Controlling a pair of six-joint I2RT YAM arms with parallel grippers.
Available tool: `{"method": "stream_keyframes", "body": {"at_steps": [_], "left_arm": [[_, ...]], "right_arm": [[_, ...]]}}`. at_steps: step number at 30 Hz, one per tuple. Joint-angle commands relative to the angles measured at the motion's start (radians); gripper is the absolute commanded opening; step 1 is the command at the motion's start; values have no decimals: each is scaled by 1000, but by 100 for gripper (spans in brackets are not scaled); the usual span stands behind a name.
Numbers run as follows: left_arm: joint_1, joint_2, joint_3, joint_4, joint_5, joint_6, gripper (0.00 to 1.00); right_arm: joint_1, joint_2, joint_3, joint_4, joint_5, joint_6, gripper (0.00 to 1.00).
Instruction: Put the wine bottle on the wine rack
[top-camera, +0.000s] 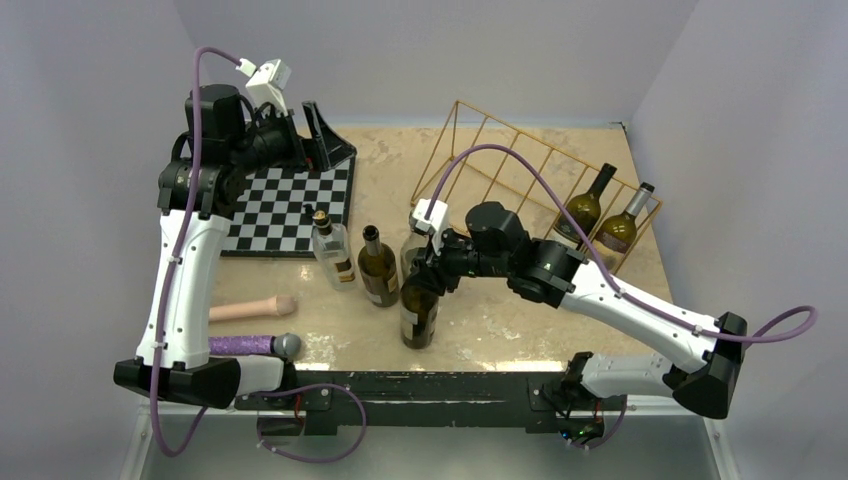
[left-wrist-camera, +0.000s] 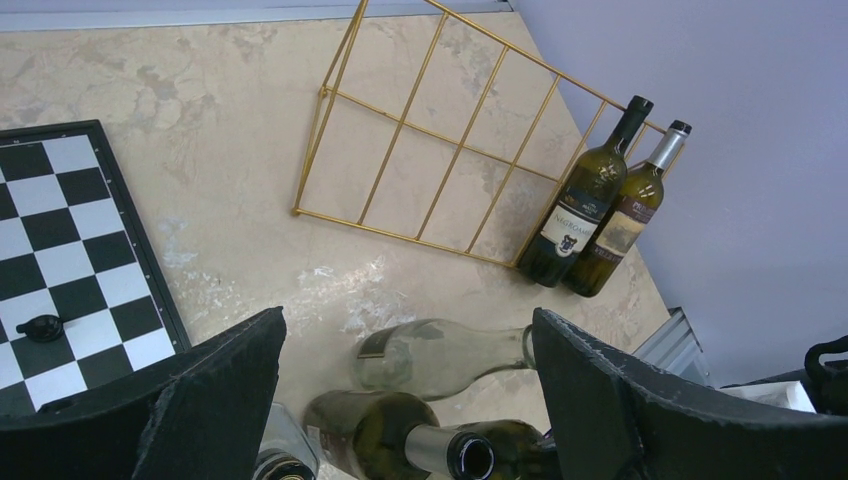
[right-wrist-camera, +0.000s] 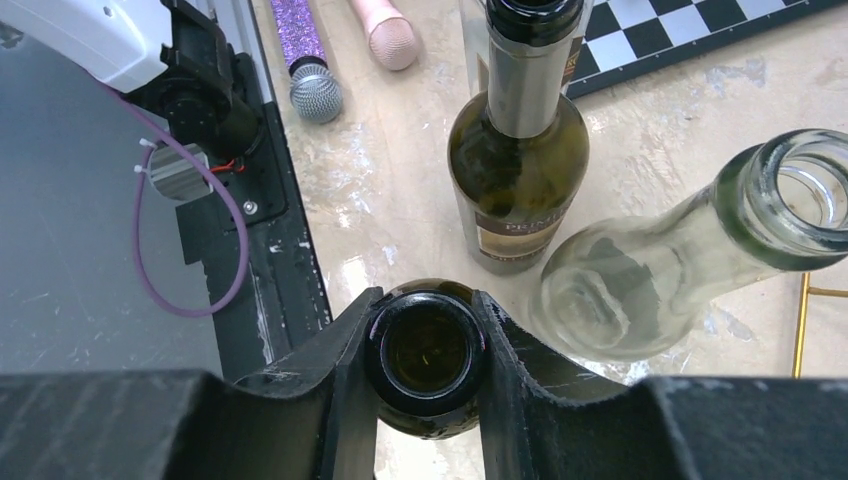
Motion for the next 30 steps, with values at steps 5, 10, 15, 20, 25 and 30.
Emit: {"method": "stream_keyframes", "body": {"at_steps": [5,10,15,20,25,30], "left_arm": [[-3,-5,15,-1,-15,19,96],[-3,-2,16,0,-21,19,96],[-4,7,22,5,-17,18,96],[-3,11,28,12,-12,15,96],[-4,2,25,14,-5,16,96],[-4,-30,-3,24,-9,15,96]], "right_arm": [[2,-73,75,-92,93,-27,0],[-3,-120,126,-216,173,0,0],[-24,-148,171,-335,276,51,0],[-69,-144,222,-379,463,116,0],[-119,-104,291,-402,686,244,0],[-179,-33,400,-486,864,438,0]]}}
